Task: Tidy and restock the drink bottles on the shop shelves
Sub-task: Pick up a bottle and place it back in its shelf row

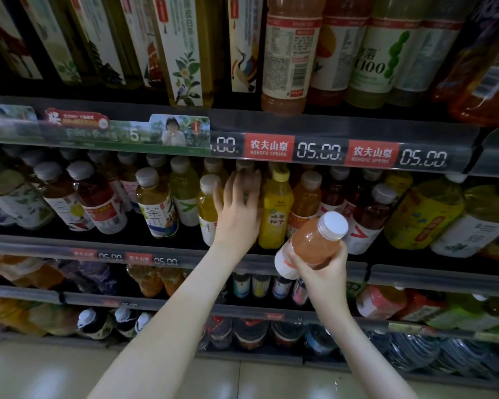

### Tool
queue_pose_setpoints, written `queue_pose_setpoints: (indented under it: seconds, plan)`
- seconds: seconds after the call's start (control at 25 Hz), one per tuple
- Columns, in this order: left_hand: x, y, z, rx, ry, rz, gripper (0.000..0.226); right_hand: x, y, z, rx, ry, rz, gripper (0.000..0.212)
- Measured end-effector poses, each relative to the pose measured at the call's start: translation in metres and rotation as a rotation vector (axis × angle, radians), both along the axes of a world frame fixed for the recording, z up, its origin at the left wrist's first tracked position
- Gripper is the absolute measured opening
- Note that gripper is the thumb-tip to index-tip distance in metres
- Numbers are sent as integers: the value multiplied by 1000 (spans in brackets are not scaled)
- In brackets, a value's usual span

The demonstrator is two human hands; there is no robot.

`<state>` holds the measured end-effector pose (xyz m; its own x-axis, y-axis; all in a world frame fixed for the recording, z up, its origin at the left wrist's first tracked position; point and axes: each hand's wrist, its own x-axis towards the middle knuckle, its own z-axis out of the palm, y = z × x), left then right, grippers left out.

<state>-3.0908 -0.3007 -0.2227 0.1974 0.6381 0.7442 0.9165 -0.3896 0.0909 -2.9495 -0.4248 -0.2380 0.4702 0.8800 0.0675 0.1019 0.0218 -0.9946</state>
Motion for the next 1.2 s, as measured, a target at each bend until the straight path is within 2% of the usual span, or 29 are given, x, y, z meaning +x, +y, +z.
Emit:
queue_pose_setpoints:
  seconds: [0.16, 0.32, 0.44, 0.56, 0.64, 0.8, 1.0, 1.2]
  plan:
    - [-10, -9, 6, -49, -239, -195, 55, -21, -1, -8, 9, 18, -44, 76]
    - [-35, -39, 0, -276, -446, -343, 46, -36, -1, -8, 46, 37, -26, 75]
    - [-50, -69, 0, -240, -638, -405, 46, -42, 3, -10, 84, 25, -26, 75]
    - [-78, -85, 17, -65, -694, -385, 46, -48, 12, -14, 99, 53, 8, 78]
    - [-99, -93, 33, -30, -749, -356, 46, -55, 19, -16, 84, 58, 15, 80]
    - [-136, -94, 38, -109, -871, -264, 47, -76, 47, -19, 93, 28, 43, 78]
    - [-160, -87, 28, -315, -1185, -205, 54, -107, 73, -30, 89, 15, 27, 77]
    - [-168, -87, 18, -415, -1250, -155, 53, -120, 88, -37, 77, 2, 8, 73]
